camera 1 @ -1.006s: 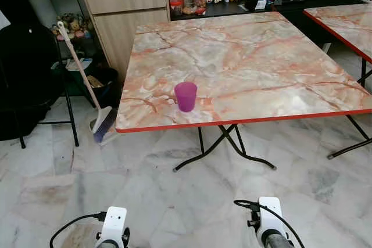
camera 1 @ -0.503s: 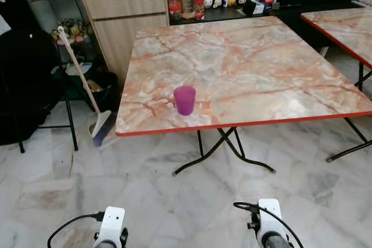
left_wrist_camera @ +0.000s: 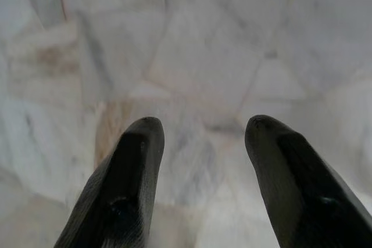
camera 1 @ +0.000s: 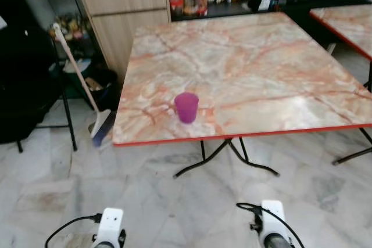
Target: Setting the table
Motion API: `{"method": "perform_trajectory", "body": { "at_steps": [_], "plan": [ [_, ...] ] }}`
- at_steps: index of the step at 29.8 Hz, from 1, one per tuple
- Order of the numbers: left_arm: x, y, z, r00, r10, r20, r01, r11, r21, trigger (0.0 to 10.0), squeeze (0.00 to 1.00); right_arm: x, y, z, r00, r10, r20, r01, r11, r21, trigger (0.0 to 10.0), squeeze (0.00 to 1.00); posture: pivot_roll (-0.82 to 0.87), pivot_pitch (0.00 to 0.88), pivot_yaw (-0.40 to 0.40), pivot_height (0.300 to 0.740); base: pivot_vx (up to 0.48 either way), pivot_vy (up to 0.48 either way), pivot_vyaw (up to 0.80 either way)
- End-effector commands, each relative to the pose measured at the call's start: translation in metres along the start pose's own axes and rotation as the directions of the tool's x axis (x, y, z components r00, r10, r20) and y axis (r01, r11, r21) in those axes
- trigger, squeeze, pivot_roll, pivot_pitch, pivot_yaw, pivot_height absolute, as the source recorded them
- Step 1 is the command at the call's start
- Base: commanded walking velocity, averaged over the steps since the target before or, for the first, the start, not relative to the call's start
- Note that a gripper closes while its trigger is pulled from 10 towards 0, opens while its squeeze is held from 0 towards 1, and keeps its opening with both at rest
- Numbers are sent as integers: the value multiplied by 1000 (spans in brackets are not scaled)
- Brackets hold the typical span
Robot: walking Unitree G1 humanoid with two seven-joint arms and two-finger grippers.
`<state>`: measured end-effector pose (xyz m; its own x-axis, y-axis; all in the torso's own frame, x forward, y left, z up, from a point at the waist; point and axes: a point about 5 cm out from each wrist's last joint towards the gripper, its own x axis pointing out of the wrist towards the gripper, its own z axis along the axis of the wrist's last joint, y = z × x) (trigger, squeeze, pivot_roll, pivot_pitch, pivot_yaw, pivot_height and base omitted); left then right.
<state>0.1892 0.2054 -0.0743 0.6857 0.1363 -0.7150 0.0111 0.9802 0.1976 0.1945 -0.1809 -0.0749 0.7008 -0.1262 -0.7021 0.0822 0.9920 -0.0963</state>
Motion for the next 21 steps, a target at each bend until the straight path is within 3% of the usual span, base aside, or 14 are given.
{"method": "perform_trajectory", "body": {
  "at_steps": [1, 17, 21],
  "plan": [
    [0, -3, 0, 1000, -1, 5, 1, 1000, -13, 10000, 0, 0, -8, -1, 1000, -24, -8, 24, 1000, 7, 10000, 0, 33, 0, 71, 740, 352, 0, 0],
    [-2, -1, -6, 1000, 8, -7, -8, 1000, -13, 10000, 0, -1, -6, -5, 1000, -10, -19, 10, 1000, -6, 10000, 0, 51, 0, 65, 740, 350, 0, 0],
    [-4, 3, -10, 1000, 14, 2, -14, 1000, -9, 10000, 0, -1, -4, -5, 1000, 1, -20, -1, 1000, -15, 10000, 0, 59, 0, 64, 740, 0, 0, 0]
  ]
}}
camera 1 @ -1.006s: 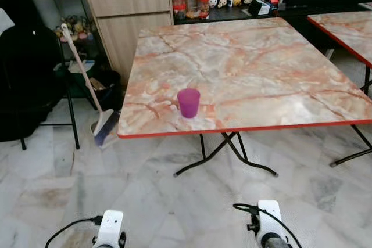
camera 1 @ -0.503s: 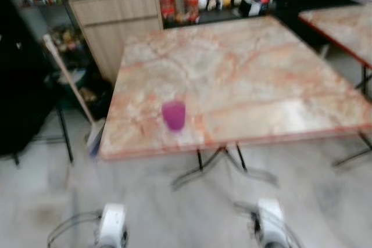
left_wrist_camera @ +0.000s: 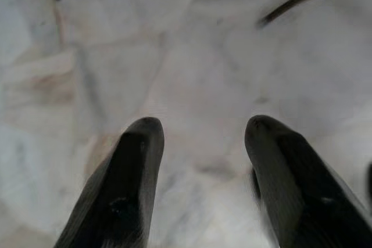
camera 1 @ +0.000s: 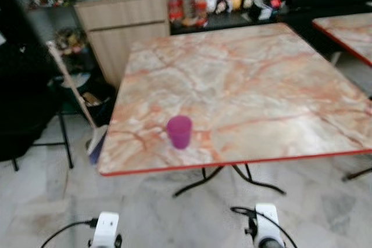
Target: Setting the table
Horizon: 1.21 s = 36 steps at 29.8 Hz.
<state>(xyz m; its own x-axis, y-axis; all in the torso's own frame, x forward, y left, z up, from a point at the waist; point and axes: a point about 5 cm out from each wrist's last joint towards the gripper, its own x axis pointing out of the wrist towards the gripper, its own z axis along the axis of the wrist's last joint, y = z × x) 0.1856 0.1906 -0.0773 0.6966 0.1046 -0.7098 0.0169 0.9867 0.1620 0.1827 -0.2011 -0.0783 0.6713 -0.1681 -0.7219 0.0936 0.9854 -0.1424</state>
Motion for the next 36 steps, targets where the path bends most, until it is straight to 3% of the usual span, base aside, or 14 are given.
{"method": "perform_trajectory", "body": {
  "at_steps": [1, 7, 15, 16, 19, 22, 26, 28, 29, 30, 31, 32, 33, 36],
  "plan": [
    [-4, 19, -9, 999, 45, -9, -45, 999, 15, 10000, 0, 1, 17, 7, 999, 44, 16, -44, 999, 8, 10000, 0, 60, 0, 64, 740, 0, 0, 0],
    [-7, 22, -14, 999, 50, -3, -50, 998, 22, 10000, 0, 1, 18, 7, 999, 48, 16, -48, 999, 6, 10000, 0, 63, 0, 66, 740, 0, 0, 0],
    [-22, 64, -18, 953, 275, 125, -257, 956, -140, 10000, 0, 1, 20, 5, 998, 60, 9, -60, 998, -2, 10000, 0, 90, 0, 59, 740, 0, 0, 0],
    [-26, 80, -13, 916, 369, 159, -336, 920, -200, 10000, 0, 1, 20, 5, 998, 59, 8, -59, 998, -1, 10000, 0, 90, 0, 59, 740, 0, 0, 0],
    [-31, 97, -6, 864, 466, 190, -408, 870, -278, 10000, 0, 0, 20, 4, 998, 60, 6, -60, 998, -2, 10000, 0, 96, 3, 56, 740, 0, 0, 0],
    [-42, 127, 22, 736, 609, 296, -490, 780, -389, 10000, 0, 0, 19, 2, 998, 61, -1, -61, 998, -6, 10000, 0, 107, 10, 52, 740, 0, 0, 0],
    [-52, 149, 51, 631, 672, 387, -520, 737, -432, 10000, 0, 0, 19, 2, 998, 65, -3, -65, 998, -13, 10000, 0, 110, 6, 51, 740, 0, 0, 0],
    [-61, 164, 77, 547, 700, 459, -535, 714, -452, 10000, 0, 0, 19, 3, 998, 66, -3, -66, 998, -13, 10000, 0, 112, 0, 50, 740, 0, 0, 0],
    [-71, 178, 106, 466, 708, 531, -532, 703, -471, 10000, 0, 0, 20, 4, 998, 69, -2, -69, 998, -14, 10000, 0, 111, 0, 51, 740, 0, 0, 0],
    [-71, 178, 106, 466, 708, 531, -532, 703, -471, 10000, 0, 0, 20, 4, 998, 69, -2, -69, 998, -14, 10000, 0, 111, 0, 51, 740, 0, 0, 0],
    [-78, 183, 136, 421, 681, 600, -509, 724, -465, 10000, 0, 1, 21, 5, 997, 71, -1, -71, 997, -15, 10000, 0, 110, 0, 53, 740, 0, 0, 0],
    [-79, 181, 148, 418, 650, 634, -485, 750, -450, 10000, 0, 1, 21, 5, 997, 71, -1, -71, 997, -14, 10000, 0, 110, 0, 53, 740, 0, 0, 0],
    [-80, 180, 156, 418, 629, 656, -468, 768, -438, 10000, 0, 1, 21, 6, 997, 71, -1, -71, 997, -14, 10000, 0, 110, 0, 53, 740, 0, 0, 0],
    [-74, 160, 192, 454, 483, 749, -356, 868, -345, 10000, 0, 2, 22, 8, 998, 68, 6, -68, 998, -6, 10000, 0, 103, 0, 58, 740, 0, 0, 0]
  ]
}}
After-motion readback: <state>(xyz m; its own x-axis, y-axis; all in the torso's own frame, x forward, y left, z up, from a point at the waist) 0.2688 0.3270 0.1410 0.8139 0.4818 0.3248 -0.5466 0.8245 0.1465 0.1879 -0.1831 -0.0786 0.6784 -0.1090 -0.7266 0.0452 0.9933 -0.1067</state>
